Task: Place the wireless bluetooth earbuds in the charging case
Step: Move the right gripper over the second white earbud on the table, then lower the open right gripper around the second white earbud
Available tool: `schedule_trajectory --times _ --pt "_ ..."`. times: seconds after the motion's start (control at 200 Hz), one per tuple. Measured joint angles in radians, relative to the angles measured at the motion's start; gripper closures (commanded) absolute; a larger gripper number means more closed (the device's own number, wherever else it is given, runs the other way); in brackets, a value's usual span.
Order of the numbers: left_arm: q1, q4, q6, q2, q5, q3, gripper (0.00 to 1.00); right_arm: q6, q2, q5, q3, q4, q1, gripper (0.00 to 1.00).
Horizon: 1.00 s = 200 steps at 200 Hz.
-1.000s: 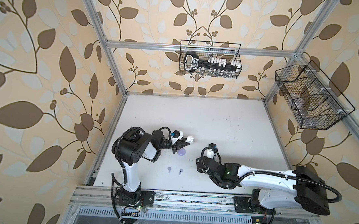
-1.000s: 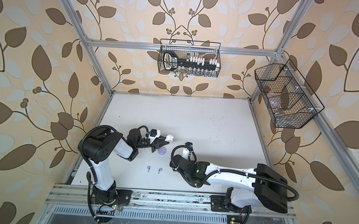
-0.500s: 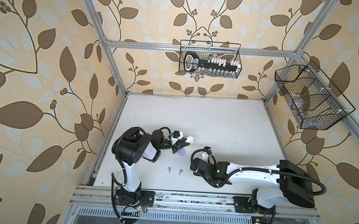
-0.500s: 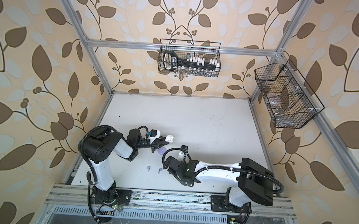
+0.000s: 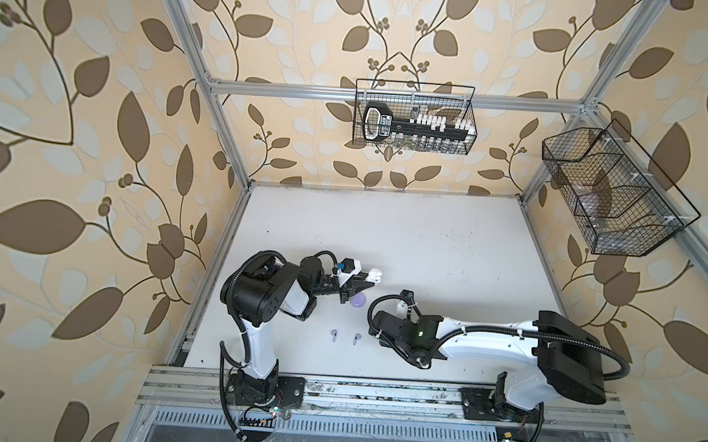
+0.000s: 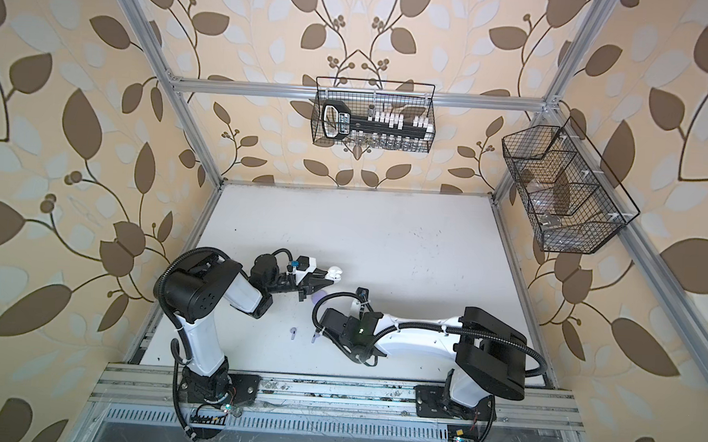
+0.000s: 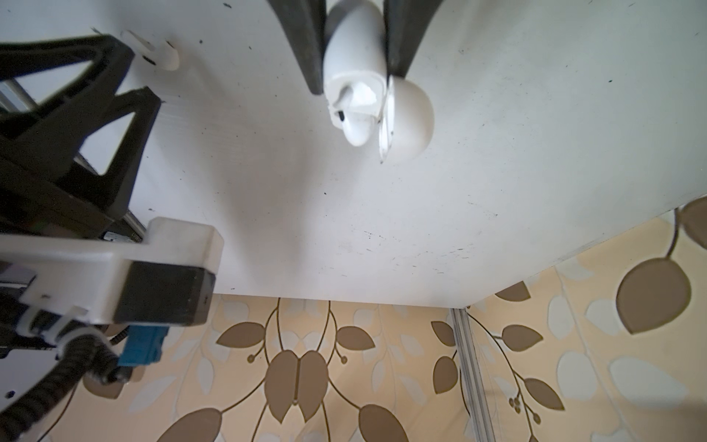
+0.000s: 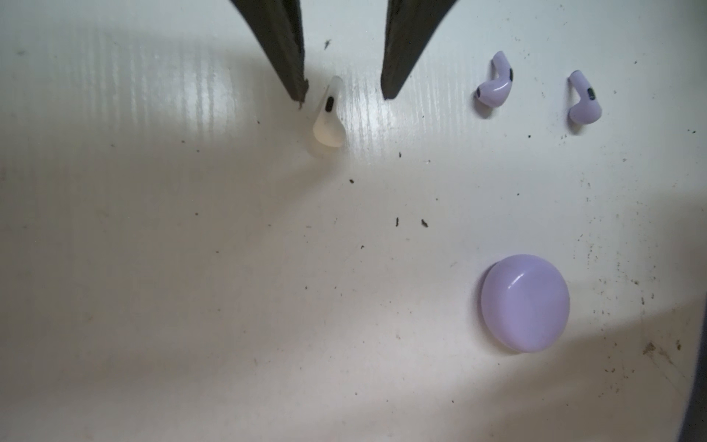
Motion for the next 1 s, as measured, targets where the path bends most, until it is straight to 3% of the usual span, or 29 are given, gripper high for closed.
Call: schedule_trajectory --times 1.0 --pt "0.0 0.0 0.001 0.0 0.001 -0.001 1.0 -0.011 0.093 -0.03 0.026 0.011 -0.033 0.7"
